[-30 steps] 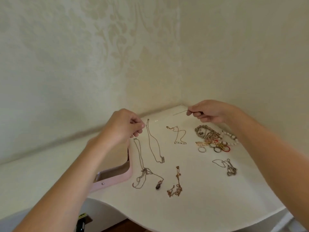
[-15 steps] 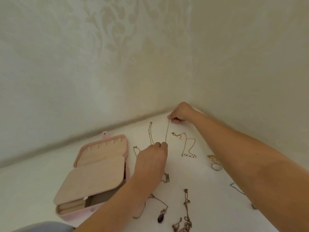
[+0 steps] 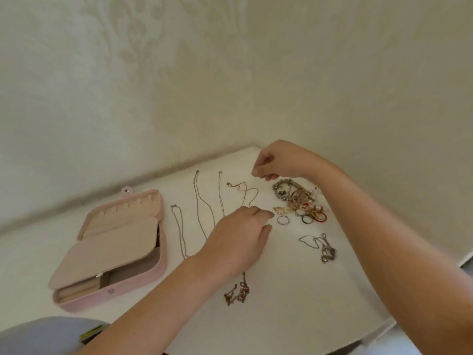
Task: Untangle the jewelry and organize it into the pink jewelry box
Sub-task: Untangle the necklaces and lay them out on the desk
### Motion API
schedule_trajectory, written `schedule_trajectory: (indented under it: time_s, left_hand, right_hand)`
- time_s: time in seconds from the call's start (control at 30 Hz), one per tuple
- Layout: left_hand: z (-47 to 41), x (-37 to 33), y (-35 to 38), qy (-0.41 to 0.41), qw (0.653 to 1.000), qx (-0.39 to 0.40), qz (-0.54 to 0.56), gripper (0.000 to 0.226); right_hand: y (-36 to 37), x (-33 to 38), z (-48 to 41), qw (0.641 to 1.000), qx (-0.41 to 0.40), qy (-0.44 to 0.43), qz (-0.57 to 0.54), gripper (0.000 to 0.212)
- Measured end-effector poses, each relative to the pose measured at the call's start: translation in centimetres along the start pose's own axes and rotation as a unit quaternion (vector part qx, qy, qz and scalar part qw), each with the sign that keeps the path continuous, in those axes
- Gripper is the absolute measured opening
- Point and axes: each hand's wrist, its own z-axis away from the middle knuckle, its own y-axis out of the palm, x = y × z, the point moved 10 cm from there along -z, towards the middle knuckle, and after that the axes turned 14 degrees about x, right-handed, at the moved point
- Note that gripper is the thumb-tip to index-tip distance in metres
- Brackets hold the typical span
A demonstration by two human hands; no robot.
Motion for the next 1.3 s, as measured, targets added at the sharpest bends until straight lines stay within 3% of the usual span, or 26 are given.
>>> schedule_trajectory:
  time_s: [0.1,0.23,0.3,0.43,0.5,0.6,0.9,1.3]
  left_hand:
    - [-0.2,-4.6,2.4,0.109,0.991,0.069,0.03,0.044]
    - [0.1,-6.2,6.1,0.126,0.98,0.153,-0.002,0.052]
    - [0.5,-5.9,6.5,0.117,0.981,0.152,-0.001,0.054]
    - [1.4,-4.9,6.6,0.074,0.986,0.148,0.024,0.057]
    - [1.8,-4.0,6.6,0.039,0.987,0.151,0.028,0.057]
    - [2.5,-2.3,5.9,-0.008,0.991,0.135,0.014,0.055]
    - [3.8,3.3,3.3,-0.146,0.978,0.144,-0.03,0.042]
    - [3.4,2.5,4.2,-0.123,0.974,0.166,-0.094,0.056]
  right_hand:
    - [1.2,-1.1,5.0,0.999,-0.013,0.036,0.029,0.011]
    - [2.9,-3.0,11.2,0.995,-0.085,0.056,0.009,0.008]
    - [4.2,-3.5,14.2,0.989,-0.141,0.05,0.016,0.008]
    - [8.9,-4.8,17.4,0.977,-0.149,0.075,0.132,0.02]
    - [9.9,-4.8,18.3,0.969,-0.187,0.041,0.159,0.022]
    - [10.2,-5.1,19.3,0.966,-0.21,0.006,0.149,0.024]
    - [7.4,-8.6,21.8,0.963,-0.251,0.059,0.073,0.024]
    - [6.0,-11.1,21.6,0.938,-0.281,0.171,0.106,0.03]
